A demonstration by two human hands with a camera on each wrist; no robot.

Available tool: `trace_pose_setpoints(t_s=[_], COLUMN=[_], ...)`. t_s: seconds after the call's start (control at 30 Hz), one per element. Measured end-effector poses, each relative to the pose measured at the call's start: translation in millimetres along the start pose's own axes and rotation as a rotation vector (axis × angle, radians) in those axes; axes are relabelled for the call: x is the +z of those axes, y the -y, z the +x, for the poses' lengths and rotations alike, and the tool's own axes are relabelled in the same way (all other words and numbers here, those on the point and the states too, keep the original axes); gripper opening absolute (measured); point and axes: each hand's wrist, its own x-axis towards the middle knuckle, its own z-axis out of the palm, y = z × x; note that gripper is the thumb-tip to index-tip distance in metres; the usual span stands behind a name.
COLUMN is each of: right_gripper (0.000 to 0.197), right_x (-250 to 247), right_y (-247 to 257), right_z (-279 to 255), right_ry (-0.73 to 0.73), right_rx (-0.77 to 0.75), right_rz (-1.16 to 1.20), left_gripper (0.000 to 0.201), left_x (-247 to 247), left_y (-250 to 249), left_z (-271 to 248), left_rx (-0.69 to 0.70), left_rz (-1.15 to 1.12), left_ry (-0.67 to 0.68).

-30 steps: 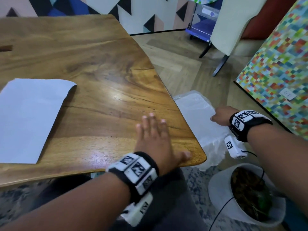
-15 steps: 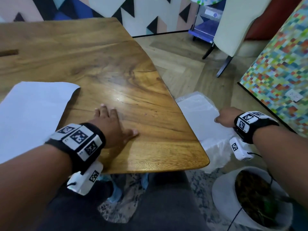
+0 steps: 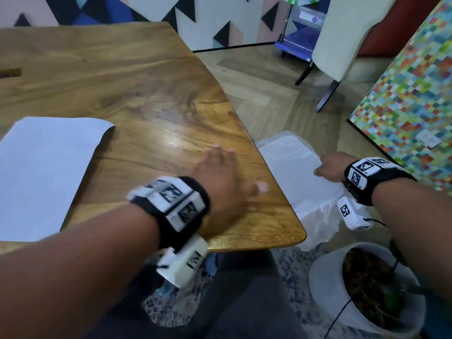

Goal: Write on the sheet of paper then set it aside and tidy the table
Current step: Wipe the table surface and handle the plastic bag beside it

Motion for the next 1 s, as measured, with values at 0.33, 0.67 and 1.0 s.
trace_pose_setpoints(t_s=[0.33, 0.67, 1.0], right_gripper=[0.034, 0.037, 0.027], right_x=[5.7, 11.6, 11.9], right_y=[3.8, 4.7, 2.4], right_z=[5.4, 12.7, 15.2], right_ry=[0.019, 0.023, 0.034], right_rx=[-0.025, -0.034, -0.05], right_rz=[-0.002, 0.0, -0.02], left_gripper=[0.127, 0.111, 0.133], left_x=[1.0, -16.6, -25.2], left_y=[48.9, 10.3, 74.8], left_z=[35.7, 42.8, 86.5], left_rx=[-0.272, 0.111, -0.168], left_rz=[0.179, 0.096, 0.27], left_ry=[0.021, 0.034, -0.056])
